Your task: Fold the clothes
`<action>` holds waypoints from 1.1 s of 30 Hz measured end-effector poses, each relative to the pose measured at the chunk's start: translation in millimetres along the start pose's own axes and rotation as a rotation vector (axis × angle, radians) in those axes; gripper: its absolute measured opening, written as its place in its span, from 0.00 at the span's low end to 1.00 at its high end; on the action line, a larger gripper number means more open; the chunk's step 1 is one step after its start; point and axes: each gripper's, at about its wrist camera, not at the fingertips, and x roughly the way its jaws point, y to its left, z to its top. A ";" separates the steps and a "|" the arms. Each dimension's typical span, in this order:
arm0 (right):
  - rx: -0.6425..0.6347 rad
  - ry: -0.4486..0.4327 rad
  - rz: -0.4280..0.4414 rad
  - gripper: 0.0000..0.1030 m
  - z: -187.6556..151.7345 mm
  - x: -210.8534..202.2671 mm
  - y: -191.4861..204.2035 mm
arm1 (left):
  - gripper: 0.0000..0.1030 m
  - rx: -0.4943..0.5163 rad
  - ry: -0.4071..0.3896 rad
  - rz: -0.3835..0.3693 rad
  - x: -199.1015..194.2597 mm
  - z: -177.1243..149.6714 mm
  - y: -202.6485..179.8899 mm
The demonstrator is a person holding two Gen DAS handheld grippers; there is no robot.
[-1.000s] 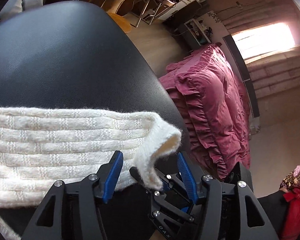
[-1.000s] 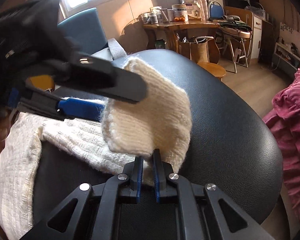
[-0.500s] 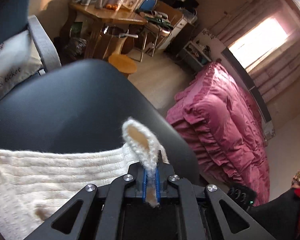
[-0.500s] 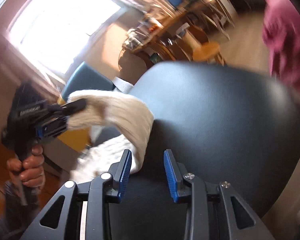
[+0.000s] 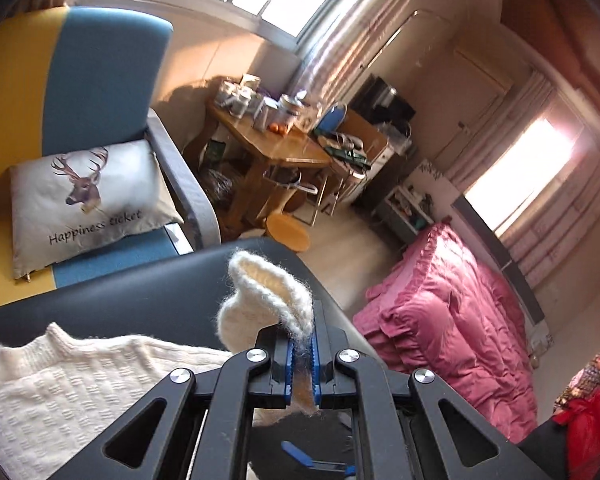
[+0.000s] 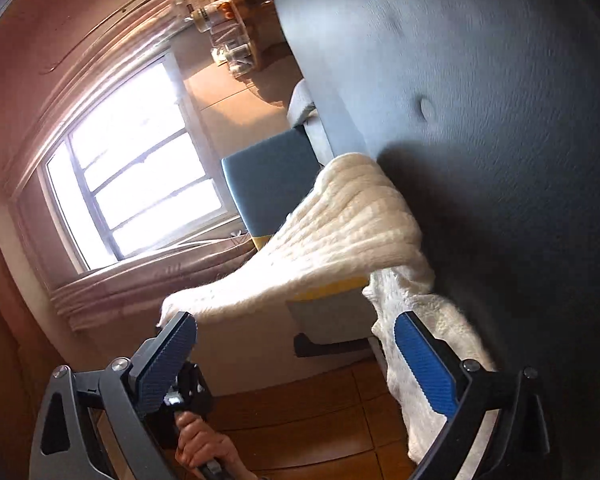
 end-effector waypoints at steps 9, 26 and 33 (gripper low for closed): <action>0.113 -0.043 0.047 0.99 -11.4 71.9 -25.2 | 0.06 -0.042 -0.112 -0.034 -79.7 -0.3 47.2; -0.243 0.000 -0.310 0.99 -12.7 90.2 2.6 | 0.06 -0.188 -0.123 0.129 -147.5 -90.4 196.0; -0.303 0.035 -0.361 0.99 -21.5 98.3 4.4 | 0.06 -0.359 -0.001 0.242 -126.5 -165.5 281.7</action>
